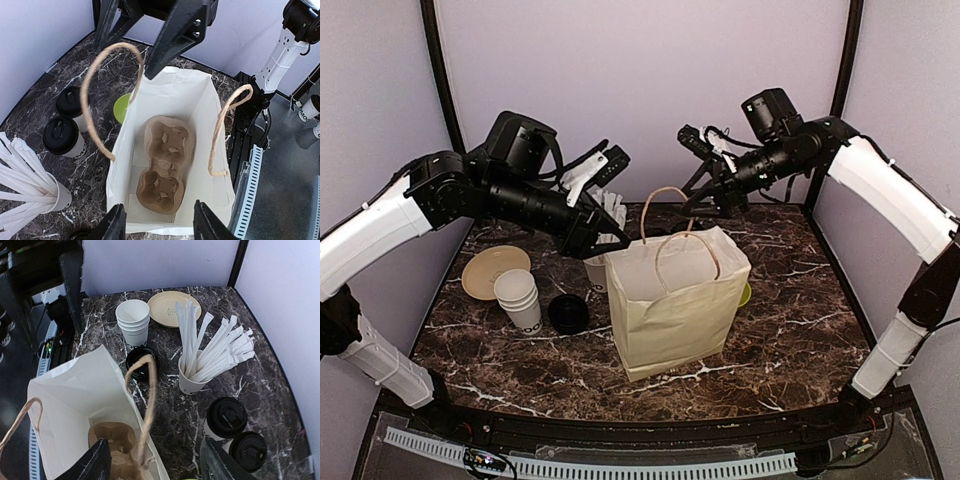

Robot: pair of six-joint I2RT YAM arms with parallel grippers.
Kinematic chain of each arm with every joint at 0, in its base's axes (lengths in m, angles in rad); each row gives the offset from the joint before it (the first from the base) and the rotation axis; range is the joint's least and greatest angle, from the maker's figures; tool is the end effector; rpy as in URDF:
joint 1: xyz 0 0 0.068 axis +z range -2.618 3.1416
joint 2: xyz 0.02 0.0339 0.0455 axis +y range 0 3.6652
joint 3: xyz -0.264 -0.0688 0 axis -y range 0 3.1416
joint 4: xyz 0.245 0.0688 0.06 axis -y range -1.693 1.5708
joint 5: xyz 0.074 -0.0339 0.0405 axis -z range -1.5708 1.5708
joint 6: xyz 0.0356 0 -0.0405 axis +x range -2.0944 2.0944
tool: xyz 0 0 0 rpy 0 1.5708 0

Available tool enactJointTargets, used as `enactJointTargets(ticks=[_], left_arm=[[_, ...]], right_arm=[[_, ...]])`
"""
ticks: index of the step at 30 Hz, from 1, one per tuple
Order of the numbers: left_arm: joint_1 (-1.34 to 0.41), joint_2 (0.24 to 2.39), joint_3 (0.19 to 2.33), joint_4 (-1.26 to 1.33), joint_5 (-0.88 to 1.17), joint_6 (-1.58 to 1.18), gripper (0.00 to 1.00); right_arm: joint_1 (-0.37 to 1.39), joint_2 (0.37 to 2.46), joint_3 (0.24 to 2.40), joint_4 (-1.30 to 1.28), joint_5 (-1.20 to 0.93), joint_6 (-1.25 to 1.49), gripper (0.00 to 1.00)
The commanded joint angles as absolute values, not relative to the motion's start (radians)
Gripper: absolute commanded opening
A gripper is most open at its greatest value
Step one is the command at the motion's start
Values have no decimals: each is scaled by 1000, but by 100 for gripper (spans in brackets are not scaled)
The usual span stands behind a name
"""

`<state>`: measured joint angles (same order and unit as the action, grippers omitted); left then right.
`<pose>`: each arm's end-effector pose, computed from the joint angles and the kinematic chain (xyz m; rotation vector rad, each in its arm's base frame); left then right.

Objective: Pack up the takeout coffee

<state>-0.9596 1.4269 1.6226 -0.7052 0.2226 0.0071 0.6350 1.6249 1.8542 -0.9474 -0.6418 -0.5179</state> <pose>0.1690 -0.2549 0.4282 1.1320 1.8512 -0.7975 0.2582 0.2167 0.4238 -1.4853 1.6722 0.7926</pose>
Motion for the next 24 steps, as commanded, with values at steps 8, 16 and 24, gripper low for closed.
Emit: enactJointTargets(ticks=[8,16,24], left_arm=[[-983,1401,1580,-650,226,4,46],[-996,1445,1629,-667,225,31,43],[-1094,1468,1644,-684,181,66,39]], right_arm=[[638,1652,1964,-871,-731,-446,0],[655,1576,1857,-786,-707,-387,0],[673,1442,1676,-840,-745,-422,0]])
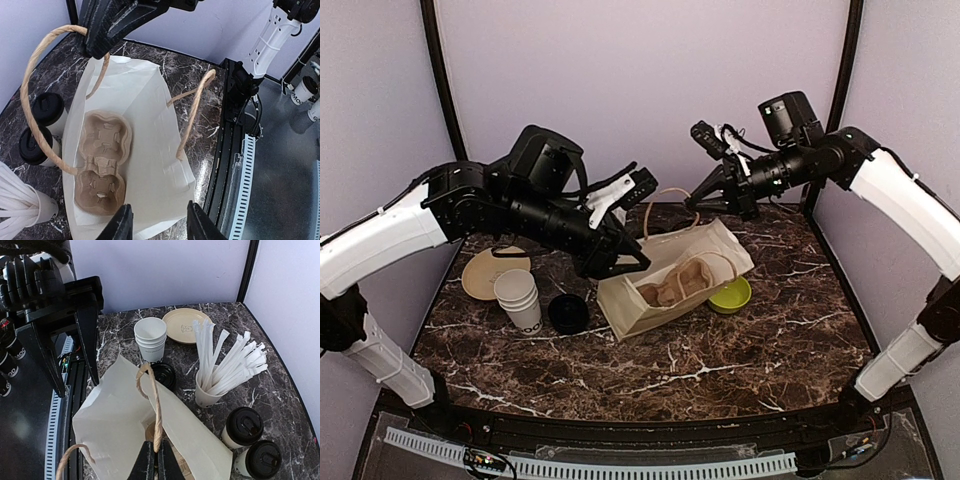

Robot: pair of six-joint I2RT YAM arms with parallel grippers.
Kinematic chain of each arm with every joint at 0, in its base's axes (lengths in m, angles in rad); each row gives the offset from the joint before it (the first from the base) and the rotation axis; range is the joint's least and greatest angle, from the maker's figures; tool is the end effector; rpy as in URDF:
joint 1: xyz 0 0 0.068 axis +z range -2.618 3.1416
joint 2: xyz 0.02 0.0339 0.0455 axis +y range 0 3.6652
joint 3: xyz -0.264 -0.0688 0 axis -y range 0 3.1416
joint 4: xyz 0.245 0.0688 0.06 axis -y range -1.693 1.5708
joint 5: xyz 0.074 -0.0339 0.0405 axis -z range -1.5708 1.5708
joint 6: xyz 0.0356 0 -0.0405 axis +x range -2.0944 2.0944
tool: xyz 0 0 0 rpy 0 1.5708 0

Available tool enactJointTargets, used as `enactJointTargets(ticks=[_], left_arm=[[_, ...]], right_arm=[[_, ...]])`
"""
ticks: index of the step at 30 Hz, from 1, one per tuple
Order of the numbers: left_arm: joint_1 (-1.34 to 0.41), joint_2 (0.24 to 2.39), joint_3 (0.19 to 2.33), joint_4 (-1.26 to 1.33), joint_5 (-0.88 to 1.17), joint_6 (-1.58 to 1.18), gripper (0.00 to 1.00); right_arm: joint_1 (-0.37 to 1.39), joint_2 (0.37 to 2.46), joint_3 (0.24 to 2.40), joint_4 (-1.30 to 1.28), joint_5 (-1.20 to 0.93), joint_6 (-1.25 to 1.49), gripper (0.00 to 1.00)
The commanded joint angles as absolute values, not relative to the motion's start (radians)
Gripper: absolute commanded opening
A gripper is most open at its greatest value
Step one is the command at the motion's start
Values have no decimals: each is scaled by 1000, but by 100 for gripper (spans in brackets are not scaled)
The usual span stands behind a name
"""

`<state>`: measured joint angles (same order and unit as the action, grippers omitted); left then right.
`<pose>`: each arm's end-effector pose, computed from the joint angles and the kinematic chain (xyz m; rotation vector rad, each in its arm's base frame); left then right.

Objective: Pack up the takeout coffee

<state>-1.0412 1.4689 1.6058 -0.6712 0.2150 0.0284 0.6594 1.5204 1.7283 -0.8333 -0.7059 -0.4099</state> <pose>0.1558 -0.2811 0.4136 1.2376 1.8236 -0.8160 0.2356 0.2118 0.4273 -1.4291 1.6266 0.9131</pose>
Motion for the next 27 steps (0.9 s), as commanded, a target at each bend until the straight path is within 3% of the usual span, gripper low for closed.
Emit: enactJointTargets(ticks=[1,14,27], left_arm=[[-1123,1471,1644,-687,170,71,39],[-1428,1507,1550,-662,-127,235,39],[-1488,1633,1566,-593,-347,411,41]], right_arm=[[677,1430,1666,-860,-763,-431,0],[790,1355,1493,-933,-896,-446,0],[793,1342,1504,-854,-882,-349,0]])
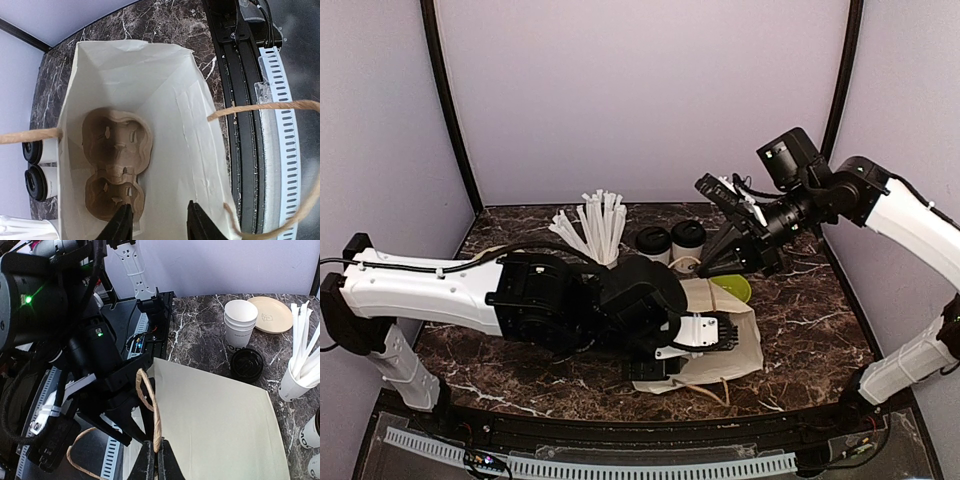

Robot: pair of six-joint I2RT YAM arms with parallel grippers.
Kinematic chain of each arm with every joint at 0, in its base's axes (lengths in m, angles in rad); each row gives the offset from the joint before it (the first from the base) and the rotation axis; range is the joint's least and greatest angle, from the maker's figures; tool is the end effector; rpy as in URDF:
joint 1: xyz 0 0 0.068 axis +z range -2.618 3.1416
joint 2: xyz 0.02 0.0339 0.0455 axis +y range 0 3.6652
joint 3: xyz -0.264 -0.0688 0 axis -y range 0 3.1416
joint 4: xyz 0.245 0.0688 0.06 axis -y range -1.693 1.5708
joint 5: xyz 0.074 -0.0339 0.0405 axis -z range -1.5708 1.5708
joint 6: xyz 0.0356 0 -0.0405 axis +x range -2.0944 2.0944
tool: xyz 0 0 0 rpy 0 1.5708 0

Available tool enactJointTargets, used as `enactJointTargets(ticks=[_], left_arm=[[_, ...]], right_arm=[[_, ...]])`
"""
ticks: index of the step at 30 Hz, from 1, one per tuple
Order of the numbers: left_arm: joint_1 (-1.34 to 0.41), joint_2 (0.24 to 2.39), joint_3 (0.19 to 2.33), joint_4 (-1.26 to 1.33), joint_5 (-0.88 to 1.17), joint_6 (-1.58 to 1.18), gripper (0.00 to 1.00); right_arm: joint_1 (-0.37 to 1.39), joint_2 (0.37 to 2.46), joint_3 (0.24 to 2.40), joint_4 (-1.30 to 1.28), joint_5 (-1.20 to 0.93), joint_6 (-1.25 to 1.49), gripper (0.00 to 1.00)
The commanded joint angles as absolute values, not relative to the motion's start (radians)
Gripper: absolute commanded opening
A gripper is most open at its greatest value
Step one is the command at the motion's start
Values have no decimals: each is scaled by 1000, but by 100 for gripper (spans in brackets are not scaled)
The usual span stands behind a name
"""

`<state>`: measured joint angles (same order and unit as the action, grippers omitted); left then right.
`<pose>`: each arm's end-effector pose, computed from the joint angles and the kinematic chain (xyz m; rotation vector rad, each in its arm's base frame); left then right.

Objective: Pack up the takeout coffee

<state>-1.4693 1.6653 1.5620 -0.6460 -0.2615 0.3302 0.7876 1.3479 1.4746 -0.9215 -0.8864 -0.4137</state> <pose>0.0471 -0.3713 0.3369 1.7208 1.5345 -0.2857 0.1672 0.2070 0.3926 -1.6410 1.6186 1.2273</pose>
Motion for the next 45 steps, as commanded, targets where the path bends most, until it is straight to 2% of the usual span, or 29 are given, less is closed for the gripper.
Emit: enactJointTargets(ticks=[1,8,9,11,12,18,20,25,29,31,32,33,34,39,42,45], left_arm=[[-1489,1620,1558,-577,-355,413,41],[-1487,1432,1501,-463,-450,408,46],[-1484,1396,1485,-436,-473,410,46],[-1468,1340,1453,-393,-481,403,46],[-1450,1319,1440,-379,-480,398,46],[-1312,1147,1316,-257,-437,319,52],[-1251,1109,1291,-222,-393,288,59],[-1176,1120,1295,-232,-223,236,71],[-1141,1196,1302,-217,-171,155,74],[-1116,1235,1285,-165,-74,93,76],[-1115,1270,1274,-133,48,90,77],[-1120,1290,1277,-134,89,94,93],[-1125,1328,1285,-140,111,102,97],[-1134,1317,1223,-63,-28,137,99],[-1161,1288,1247,-147,-66,216,99],[-1309,1291,1256,-264,-216,315,99]], right_arm=[[793,1349,1523,-854,-875,-348,0],[787,1450,1668,-769,-684,-254,0],[783,1468,1702,-772,-674,-253,2],[771,1508,1753,-774,-644,-251,21],[763,1522,1772,-772,-634,-244,27],[705,1533,1834,-759,-606,-226,48],[685,1522,1845,-741,-594,-218,52],[666,1572,1886,-754,-581,-213,51],[664,1609,1884,-756,-599,-220,51],[663,1619,1873,-735,-598,-217,50],[662,1627,1878,-732,-595,-216,50],[655,1637,1885,-737,-594,-217,50],[645,1643,1892,-743,-596,-224,50],[531,1575,1775,-755,-631,-296,51],[458,1507,1631,-738,-667,-311,51],[403,1439,1497,-728,-665,-341,51]])
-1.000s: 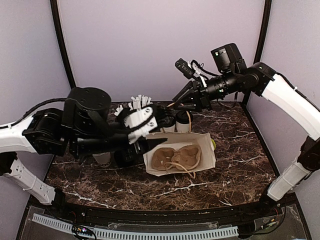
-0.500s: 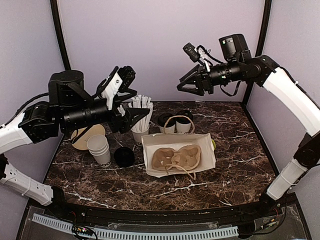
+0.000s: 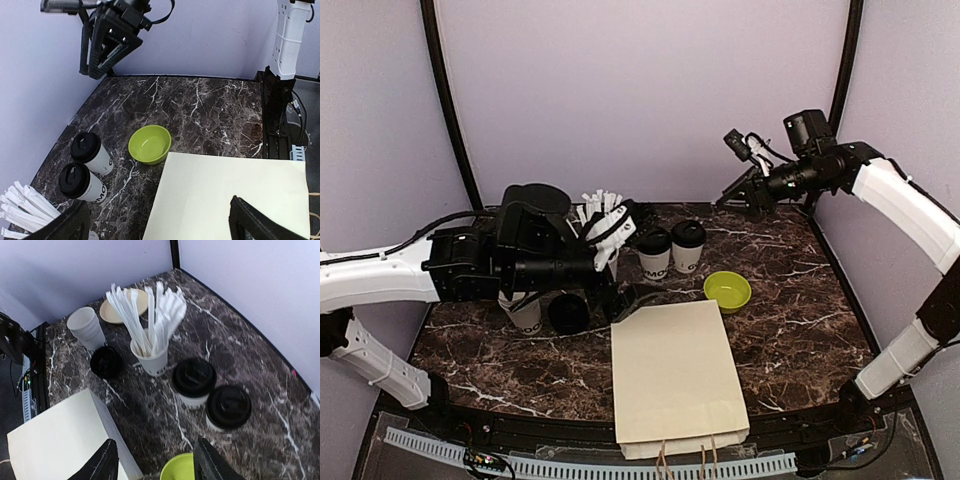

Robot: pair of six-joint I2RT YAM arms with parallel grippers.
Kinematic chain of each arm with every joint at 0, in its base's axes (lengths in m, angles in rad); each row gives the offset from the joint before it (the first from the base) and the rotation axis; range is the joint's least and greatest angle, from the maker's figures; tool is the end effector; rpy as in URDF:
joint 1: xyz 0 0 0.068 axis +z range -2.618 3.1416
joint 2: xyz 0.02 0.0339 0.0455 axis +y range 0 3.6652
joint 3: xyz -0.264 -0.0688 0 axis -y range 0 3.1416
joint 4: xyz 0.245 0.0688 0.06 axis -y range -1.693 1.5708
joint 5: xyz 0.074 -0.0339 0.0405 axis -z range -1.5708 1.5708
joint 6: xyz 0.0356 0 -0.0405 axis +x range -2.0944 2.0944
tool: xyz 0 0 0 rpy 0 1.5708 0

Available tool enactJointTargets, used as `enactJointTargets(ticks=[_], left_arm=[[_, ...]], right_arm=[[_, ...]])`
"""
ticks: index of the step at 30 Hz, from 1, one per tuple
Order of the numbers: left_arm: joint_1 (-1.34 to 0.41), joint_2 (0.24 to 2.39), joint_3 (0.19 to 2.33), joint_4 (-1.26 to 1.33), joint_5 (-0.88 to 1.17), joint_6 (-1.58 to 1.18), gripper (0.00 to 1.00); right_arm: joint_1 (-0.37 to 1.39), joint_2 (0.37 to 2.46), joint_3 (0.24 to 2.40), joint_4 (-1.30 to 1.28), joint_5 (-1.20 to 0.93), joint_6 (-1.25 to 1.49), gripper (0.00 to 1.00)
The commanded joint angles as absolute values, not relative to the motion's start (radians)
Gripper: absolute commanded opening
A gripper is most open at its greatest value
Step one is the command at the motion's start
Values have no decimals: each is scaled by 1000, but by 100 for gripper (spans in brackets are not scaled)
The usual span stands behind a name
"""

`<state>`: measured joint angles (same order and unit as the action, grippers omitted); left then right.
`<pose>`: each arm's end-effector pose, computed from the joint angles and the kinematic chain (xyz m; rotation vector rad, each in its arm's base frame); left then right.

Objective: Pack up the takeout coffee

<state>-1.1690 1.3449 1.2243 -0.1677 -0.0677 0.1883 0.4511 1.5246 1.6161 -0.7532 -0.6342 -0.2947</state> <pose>0.1259 -0.2902 0.3697 1.1575 1.5121 -0.6124 0.2854 0.1617 0.3963 -1.1124 1.8902 0.7912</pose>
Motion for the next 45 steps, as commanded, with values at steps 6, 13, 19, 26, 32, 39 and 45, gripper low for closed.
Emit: enactJointTargets(ticks=[6,13,19,26,32,39,45], left_arm=[[-1682,1319,1194,-379,-438,304,98],[-1891,1439,1059,-204,-550,376,95],[-1907,1505,1034,-162,-394,412,87],[-1896,1619,1063,-90,-501,512,74],[-1869,1648,1070,-17,-469,593,47],[-1788,1587,1129,-3,-465,539,1],[-1642,1468,1212,35,-487,523,0]], right_arm=[[334,1354,1334,-698,-638,-354,52],[333,1308,1276,-656,-673,-305,52],[333,1299,1288,-682,-688,-309,53],[331,1257,1272,-686,-701,-298,52],[332,1234,1298,-746,-696,-316,51],[332,1213,1366,-817,-726,-336,43],[333,1165,1467,-890,-815,-383,42]])
